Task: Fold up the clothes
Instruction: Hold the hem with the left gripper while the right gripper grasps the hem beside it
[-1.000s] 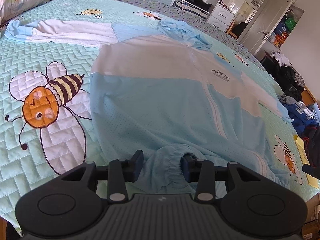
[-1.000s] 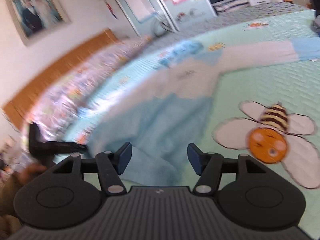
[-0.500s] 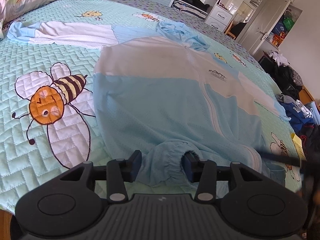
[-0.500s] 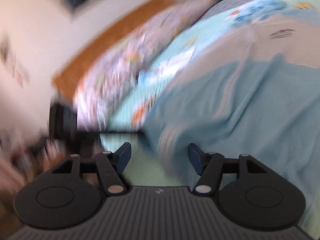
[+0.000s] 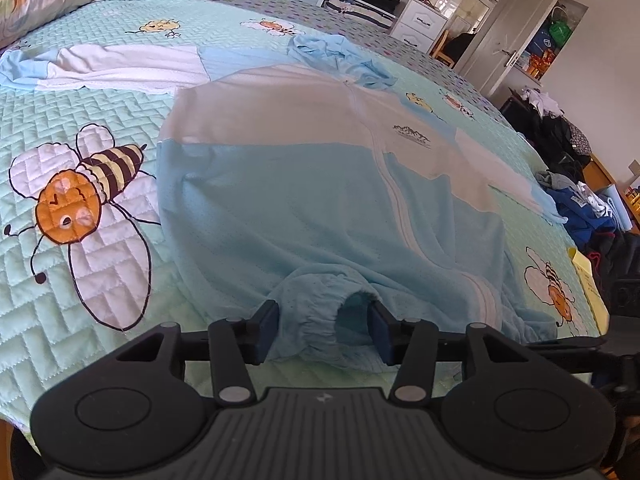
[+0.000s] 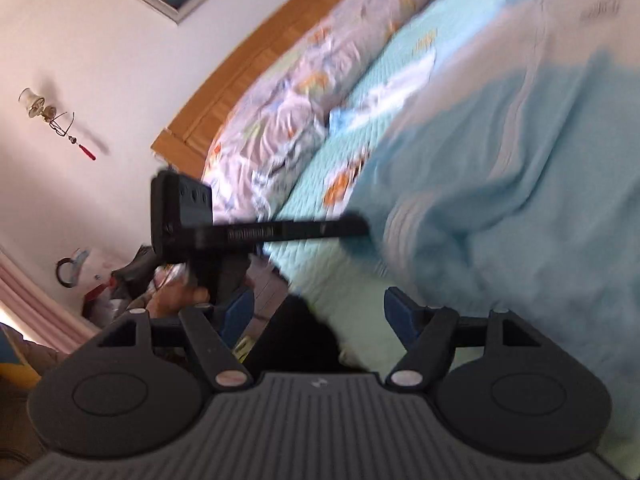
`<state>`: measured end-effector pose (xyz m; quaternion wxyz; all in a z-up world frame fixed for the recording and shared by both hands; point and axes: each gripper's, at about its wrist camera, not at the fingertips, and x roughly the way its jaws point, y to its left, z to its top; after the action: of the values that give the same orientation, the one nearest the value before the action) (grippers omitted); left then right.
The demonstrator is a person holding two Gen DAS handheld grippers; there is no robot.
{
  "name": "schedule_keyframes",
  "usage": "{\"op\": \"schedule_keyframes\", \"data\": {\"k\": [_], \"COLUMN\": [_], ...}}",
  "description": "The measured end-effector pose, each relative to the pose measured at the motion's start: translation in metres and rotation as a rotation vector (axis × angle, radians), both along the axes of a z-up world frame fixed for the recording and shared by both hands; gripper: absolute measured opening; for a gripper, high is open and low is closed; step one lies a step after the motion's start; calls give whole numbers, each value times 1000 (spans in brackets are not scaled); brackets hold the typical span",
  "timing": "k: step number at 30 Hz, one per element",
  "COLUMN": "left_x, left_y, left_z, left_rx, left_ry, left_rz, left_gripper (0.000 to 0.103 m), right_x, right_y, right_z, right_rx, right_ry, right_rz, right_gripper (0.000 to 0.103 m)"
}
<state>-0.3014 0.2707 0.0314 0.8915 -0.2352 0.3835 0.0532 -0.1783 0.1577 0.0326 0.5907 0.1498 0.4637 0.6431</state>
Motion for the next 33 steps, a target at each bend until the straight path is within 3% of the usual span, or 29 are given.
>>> {"op": "schedule_keyframes", "data": {"k": [2, 5, 7, 9, 11, 14, 17, 19, 21, 24, 27, 30, 33], "left_x": [-3, -7, -7, -7, -6, -2, -1, -2, -3, -5, -2, 4, 11], "left_y": [-1, 0, 1, 0, -2, -7, -11, -12, -13, -17, -24, -33, -44], "left_z": [3, 7, 8, 8, 7, 6, 6, 7, 9, 12, 12, 10, 9], "left_rx": [3, 7, 8, 6, 4, 1, -4, -6, -7, -1, 9, 13, 25], "left_ry": [-3, -12, -11, -12, -16, -12, -11, -12, -12, -10, -2, 4, 10], "left_rz": [0, 2, -2, -11, -23, -41, -51, -50, -50, -71, -102, -135, -172], "left_gripper": [52, 54, 55, 55, 56, 56, 56, 57, 57, 60, 61, 63, 63], "right_x": [16, 59, 77, 78, 63, 24, -11, -15, -5, 27, 61, 84, 94], "right_y": [0, -26, -35, -36, -43, -42, -20, -9, -1, 2, 7, 11, 5], "right_z": [-4, -9, -11, -9, -1, 17, 20, 10, 2, -2, -13, -32, -36], "right_rx": [-4, 85, 37, -42, 15, 92, 4, -47, -71, 20, 29, -77, -70], "right_ry": [-4, 86, 62, 20, -36, -144, -210, -176, -153, -36, 52, 91, 114], "right_rz": [-134, -469, -568, -556, -486, -229, -38, 9, -25, -146, -262, -354, -411], "right_gripper": [73, 73, 73, 74, 74, 76, 77, 77, 77, 77, 77, 74, 69]}}
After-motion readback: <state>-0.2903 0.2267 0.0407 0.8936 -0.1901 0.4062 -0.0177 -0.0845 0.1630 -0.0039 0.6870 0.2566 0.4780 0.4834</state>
